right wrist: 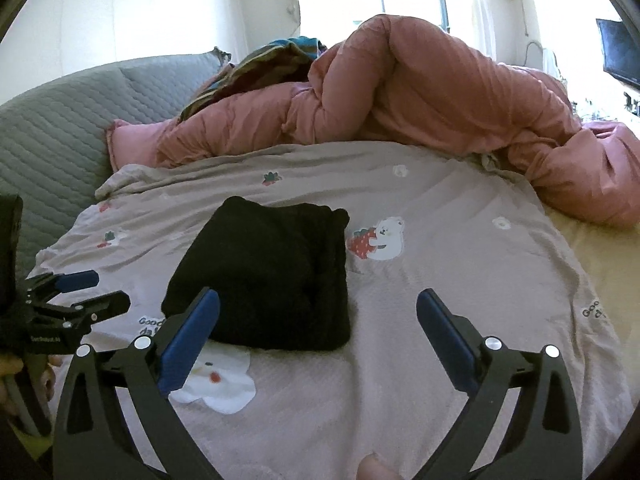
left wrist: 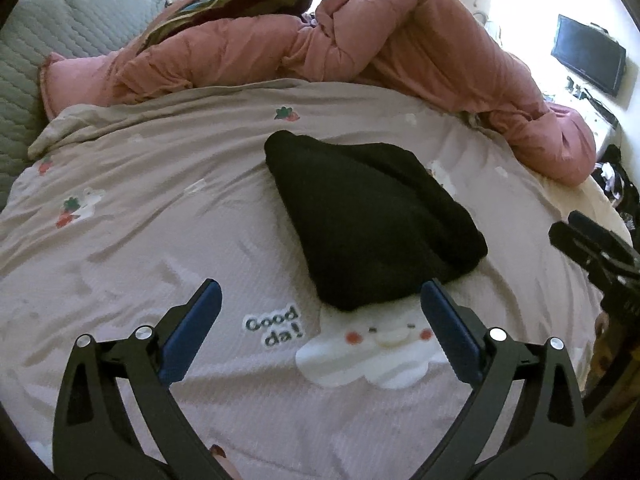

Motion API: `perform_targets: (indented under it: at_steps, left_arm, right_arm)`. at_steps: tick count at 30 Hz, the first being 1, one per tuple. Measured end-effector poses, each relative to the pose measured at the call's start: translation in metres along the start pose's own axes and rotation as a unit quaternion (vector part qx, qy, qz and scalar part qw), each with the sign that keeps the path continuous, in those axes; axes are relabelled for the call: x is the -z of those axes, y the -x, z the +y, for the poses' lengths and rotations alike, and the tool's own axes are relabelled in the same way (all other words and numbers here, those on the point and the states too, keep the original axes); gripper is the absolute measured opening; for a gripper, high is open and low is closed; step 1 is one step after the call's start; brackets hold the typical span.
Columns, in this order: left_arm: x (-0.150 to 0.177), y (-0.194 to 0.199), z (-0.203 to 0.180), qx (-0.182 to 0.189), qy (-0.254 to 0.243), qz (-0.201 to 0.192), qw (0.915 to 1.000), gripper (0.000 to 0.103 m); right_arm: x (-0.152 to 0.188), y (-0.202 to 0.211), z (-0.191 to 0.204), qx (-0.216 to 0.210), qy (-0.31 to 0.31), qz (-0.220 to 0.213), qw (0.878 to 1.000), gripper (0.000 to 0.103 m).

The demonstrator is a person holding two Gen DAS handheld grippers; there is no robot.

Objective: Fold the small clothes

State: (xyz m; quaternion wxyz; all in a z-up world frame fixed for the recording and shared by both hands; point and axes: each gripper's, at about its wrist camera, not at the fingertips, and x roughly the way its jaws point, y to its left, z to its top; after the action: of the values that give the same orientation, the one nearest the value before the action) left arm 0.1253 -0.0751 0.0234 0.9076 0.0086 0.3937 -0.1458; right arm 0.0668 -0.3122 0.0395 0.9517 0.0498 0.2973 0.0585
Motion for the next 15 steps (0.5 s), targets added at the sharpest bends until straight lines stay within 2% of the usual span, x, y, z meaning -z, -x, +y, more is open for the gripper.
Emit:
perform_targets:
  at_steps: [7, 15]
  left_arm:
    - [0.022, 0.021, 0.000, -0.016, -0.002, -0.015, 0.9997, 0.093]
    - [0.048, 0.038, 0.002, -0.018, -0.002, -0.025, 0.9995, 0.093]
  right_arm:
    - [0.008, 0.017, 0.010, 0.013, 0.012, -0.016, 1.000, 0.098]
    - [0.021, 0.036, 0.020, 0.016, 0.035, -0.029, 0.999, 0.098]
